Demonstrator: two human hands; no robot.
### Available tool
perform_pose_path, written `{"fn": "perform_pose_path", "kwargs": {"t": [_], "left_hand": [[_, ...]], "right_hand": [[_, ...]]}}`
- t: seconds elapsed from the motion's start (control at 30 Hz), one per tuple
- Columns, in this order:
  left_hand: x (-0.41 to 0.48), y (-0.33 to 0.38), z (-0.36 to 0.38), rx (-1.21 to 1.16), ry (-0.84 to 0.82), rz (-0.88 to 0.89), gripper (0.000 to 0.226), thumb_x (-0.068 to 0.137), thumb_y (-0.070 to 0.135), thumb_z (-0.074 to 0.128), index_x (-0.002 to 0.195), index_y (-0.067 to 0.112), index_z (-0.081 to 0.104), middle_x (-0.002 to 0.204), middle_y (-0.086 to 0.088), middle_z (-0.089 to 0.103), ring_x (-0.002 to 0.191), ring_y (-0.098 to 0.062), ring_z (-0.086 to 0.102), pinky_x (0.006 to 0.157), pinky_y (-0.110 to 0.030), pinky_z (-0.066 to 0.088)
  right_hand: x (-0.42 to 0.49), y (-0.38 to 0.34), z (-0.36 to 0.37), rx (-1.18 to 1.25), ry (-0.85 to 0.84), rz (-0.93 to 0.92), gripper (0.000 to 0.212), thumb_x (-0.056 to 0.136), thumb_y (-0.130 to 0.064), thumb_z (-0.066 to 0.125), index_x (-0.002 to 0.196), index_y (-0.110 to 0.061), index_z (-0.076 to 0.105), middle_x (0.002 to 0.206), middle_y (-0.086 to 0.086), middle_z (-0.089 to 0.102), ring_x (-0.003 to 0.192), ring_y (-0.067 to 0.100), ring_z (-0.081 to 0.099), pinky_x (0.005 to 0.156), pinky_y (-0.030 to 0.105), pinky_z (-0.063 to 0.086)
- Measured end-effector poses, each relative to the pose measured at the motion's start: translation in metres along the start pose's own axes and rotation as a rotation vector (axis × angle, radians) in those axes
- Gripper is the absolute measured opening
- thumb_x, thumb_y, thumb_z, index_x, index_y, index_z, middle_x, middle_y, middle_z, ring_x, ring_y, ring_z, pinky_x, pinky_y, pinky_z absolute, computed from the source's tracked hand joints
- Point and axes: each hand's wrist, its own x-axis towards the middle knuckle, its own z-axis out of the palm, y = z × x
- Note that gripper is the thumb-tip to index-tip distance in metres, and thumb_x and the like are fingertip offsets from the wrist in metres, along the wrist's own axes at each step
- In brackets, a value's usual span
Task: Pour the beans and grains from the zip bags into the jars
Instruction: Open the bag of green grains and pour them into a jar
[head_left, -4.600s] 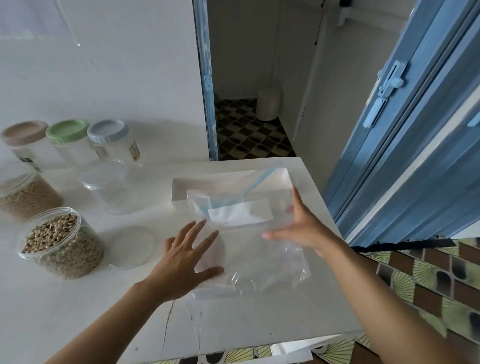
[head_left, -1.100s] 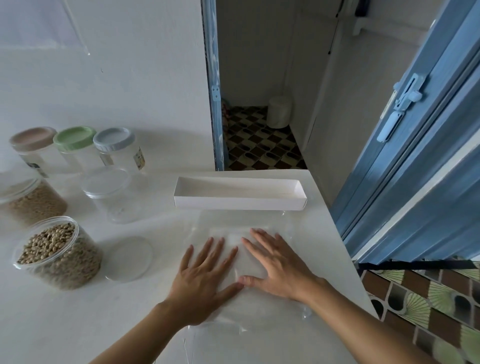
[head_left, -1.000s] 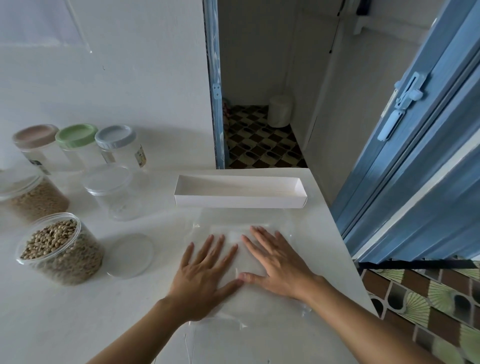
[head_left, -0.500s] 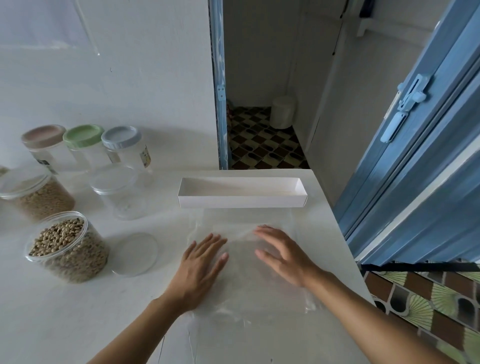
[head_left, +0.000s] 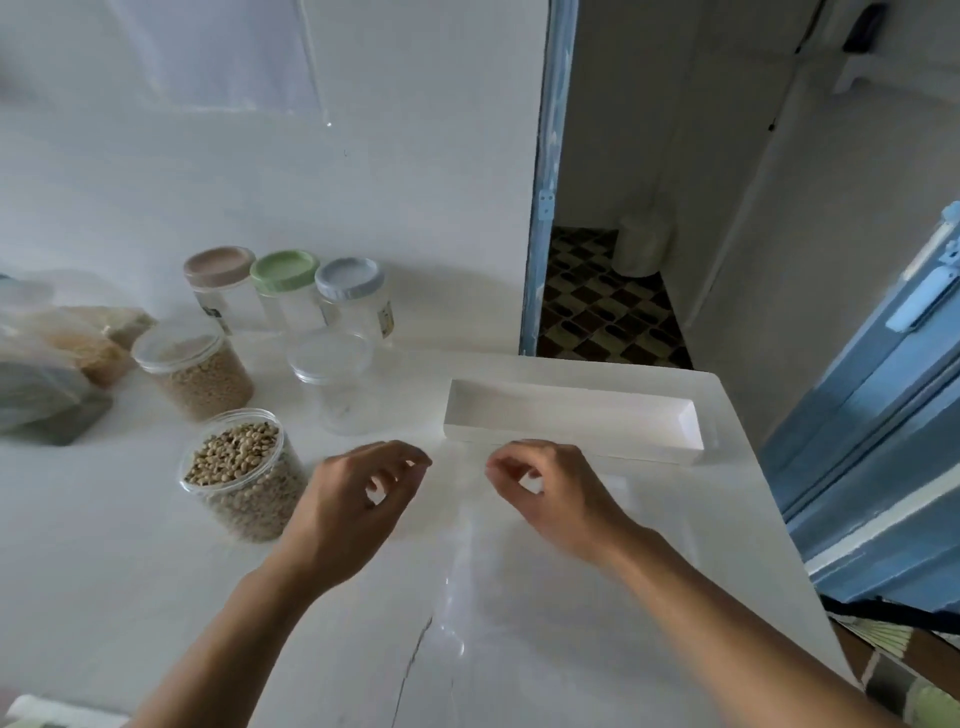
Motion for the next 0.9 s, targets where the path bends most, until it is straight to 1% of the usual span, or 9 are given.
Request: {"fn": "perform_pose_path", "kwargs": {"t": [0.17, 0.27, 0.37, 0.43, 0.5, 0.57, 0.7, 0.8, 0.9], "left_hand": [[-0.006, -0.026, -0.083, 0.174, 0.170, 0.077, 0.014, 0.094, 0.027, 0.066, 0.098, 0.020, 0.077, 0.090, 0.010, 0.070, 0.083, -0.013, 0.066, 0.073, -0.034, 0.053], [-0.006, -0.063, -0.121, 0.236, 0.193, 0.079, 0.018, 0.093, 0.033, 0.066, 0.103, 0.023, 0.076, 0.098, 0.011, 0.068, 0.094, -0.016, 0.063, 0.080, -0.038, 0.052], [-0.004, -0.100, -0.141, 0.239, 0.106, 0.007, 0.035, 0.093, 0.054, 0.060, 0.114, 0.030, 0.071, 0.114, 0.013, 0.065, 0.108, -0.008, 0.058, 0.092, -0.038, 0.050], [-0.003, -0.123, -0.146, 0.197, -0.027, -0.053, 0.050, 0.091, 0.069, 0.053, 0.127, 0.035, 0.063, 0.126, 0.014, 0.059, 0.115, -0.007, 0.056, 0.098, -0.041, 0.050], [-0.002, -0.143, -0.146, 0.148, -0.151, -0.071, 0.064, 0.087, 0.079, 0.049, 0.137, 0.039, 0.052, 0.134, 0.014, 0.053, 0.120, -0.009, 0.054, 0.102, -0.044, 0.050], [-0.001, -0.156, -0.144, 0.098, -0.234, -0.056, 0.076, 0.081, 0.083, 0.053, 0.144, 0.042, 0.041, 0.140, 0.013, 0.050, 0.124, -0.008, 0.052, 0.105, -0.040, 0.047], [0.003, -0.175, -0.143, -0.121, -0.333, -0.022, 0.102, 0.067, 0.077, 0.076, 0.150, 0.037, 0.034, 0.143, 0.015, 0.050, 0.129, 0.005, 0.048, 0.100, -0.010, 0.041], [0.006, -0.188, -0.143, -0.233, -0.306, -0.032, 0.107, 0.055, 0.069, 0.088, 0.145, 0.031, 0.042, 0.134, 0.016, 0.060, 0.122, 0.004, 0.056, 0.097, -0.011, 0.046], [0.011, -0.196, -0.144, -0.281, -0.262, -0.020, 0.103, 0.052, 0.061, 0.093, 0.137, 0.023, 0.052, 0.126, 0.013, 0.066, 0.114, 0.001, 0.063, 0.094, -0.017, 0.052]], "right_hand": [[0.048, -0.049, 0.052, -0.076, -0.129, -0.038, 0.016, 0.098, -0.035, 0.058, 0.096, -0.025, 0.070, 0.092, -0.009, 0.068, 0.088, 0.009, 0.063, 0.083, 0.033, 0.053], [0.075, -0.070, 0.090, -0.246, -0.266, 0.026, 0.031, 0.097, -0.043, 0.060, 0.122, -0.026, 0.065, 0.116, -0.004, 0.063, 0.112, 0.016, 0.058, 0.095, 0.035, 0.049], [0.097, -0.086, 0.122, -0.459, -0.455, 0.113, 0.074, 0.089, -0.053, 0.068, 0.152, -0.025, 0.040, 0.147, 0.003, 0.044, 0.138, 0.023, 0.039, 0.107, 0.038, 0.042], [0.106, -0.093, 0.140, -0.565, -0.564, 0.210, 0.096, 0.078, -0.060, 0.075, 0.156, -0.028, 0.029, 0.151, 0.005, 0.037, 0.140, 0.027, 0.035, 0.106, 0.044, 0.044], [0.111, -0.098, 0.155, -0.644, -0.611, 0.280, 0.103, 0.068, -0.061, 0.083, 0.151, -0.029, 0.032, 0.146, 0.005, 0.038, 0.135, 0.029, 0.039, 0.099, 0.044, 0.047], [0.114, -0.101, 0.164, -0.693, -0.612, 0.310, 0.100, 0.062, -0.057, 0.088, 0.145, -0.029, 0.040, 0.139, 0.005, 0.039, 0.129, 0.029, 0.042, 0.094, 0.041, 0.049], [0.122, -0.110, 0.158, -0.618, -0.520, 0.416, 0.089, 0.063, -0.050, 0.090, 0.140, -0.033, 0.048, 0.133, 0.002, 0.045, 0.126, 0.026, 0.048, 0.089, 0.037, 0.050], [0.123, -0.125, 0.138, -0.310, -0.350, 0.518, 0.081, 0.067, -0.045, 0.089, 0.137, -0.041, 0.050, 0.131, -0.002, 0.046, 0.119, 0.016, 0.051, 0.089, 0.031, 0.049], [0.118, -0.143, 0.126, -0.041, -0.165, 0.500, 0.065, 0.068, -0.042, 0.091, 0.123, -0.050, 0.056, 0.125, -0.007, 0.050, 0.115, 0.011, 0.053, 0.094, 0.032, 0.049]]}}
